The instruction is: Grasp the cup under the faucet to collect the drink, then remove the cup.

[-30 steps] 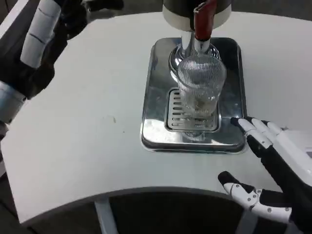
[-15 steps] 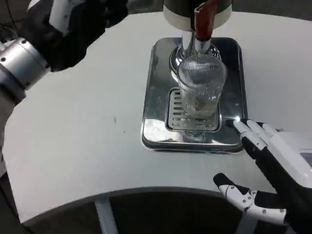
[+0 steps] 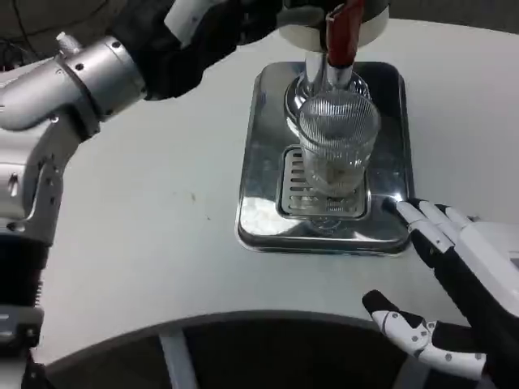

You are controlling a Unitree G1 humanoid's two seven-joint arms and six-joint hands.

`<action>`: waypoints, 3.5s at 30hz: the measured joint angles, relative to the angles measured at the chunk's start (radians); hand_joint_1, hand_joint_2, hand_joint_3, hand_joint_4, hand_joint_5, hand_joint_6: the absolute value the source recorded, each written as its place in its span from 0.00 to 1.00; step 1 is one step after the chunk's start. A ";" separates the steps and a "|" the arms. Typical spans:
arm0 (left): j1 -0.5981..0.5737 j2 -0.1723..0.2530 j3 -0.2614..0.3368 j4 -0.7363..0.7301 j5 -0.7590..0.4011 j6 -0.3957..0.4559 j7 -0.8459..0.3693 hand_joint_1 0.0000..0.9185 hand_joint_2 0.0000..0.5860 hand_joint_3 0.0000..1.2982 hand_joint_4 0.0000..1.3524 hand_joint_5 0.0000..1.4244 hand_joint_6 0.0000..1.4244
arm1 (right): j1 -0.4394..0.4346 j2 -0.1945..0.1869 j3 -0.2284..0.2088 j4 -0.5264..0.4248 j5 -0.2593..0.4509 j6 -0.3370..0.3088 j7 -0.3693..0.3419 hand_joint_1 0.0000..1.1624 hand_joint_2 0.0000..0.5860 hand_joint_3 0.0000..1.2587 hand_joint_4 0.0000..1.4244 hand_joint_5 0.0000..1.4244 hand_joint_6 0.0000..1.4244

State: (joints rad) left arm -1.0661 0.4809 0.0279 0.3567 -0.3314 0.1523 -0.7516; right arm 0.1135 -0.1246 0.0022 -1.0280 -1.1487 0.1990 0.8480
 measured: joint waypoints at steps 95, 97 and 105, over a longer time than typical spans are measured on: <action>-0.088 -0.065 -0.152 0.273 0.342 -0.578 -0.024 0.00 0.21 0.09 0.02 0.08 0.06 | -0.289 -0.045 -0.028 0.630 0.777 -0.045 -0.715 0.57 0.38 0.00 0.00 0.00 0.00; -0.088 -0.065 -0.152 0.272 0.342 -0.577 -0.024 0.00 0.21 0.09 0.02 0.09 0.06 | -0.306 -0.047 -0.025 0.660 0.792 -0.058 -0.719 0.57 0.38 0.00 0.00 0.00 0.00; -0.088 -0.063 -0.152 0.262 0.343 -0.572 -0.024 0.00 0.21 0.09 0.03 0.09 0.06 | -0.352 -0.072 -0.010 0.773 0.854 -0.134 -0.722 0.56 0.35 0.00 0.00 0.00 0.00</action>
State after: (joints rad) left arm -1.1536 0.4175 -0.1239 0.6192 0.0112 -0.4196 -0.7757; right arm -0.2381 -0.1963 -0.0083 -0.2546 -0.2944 0.0645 0.1262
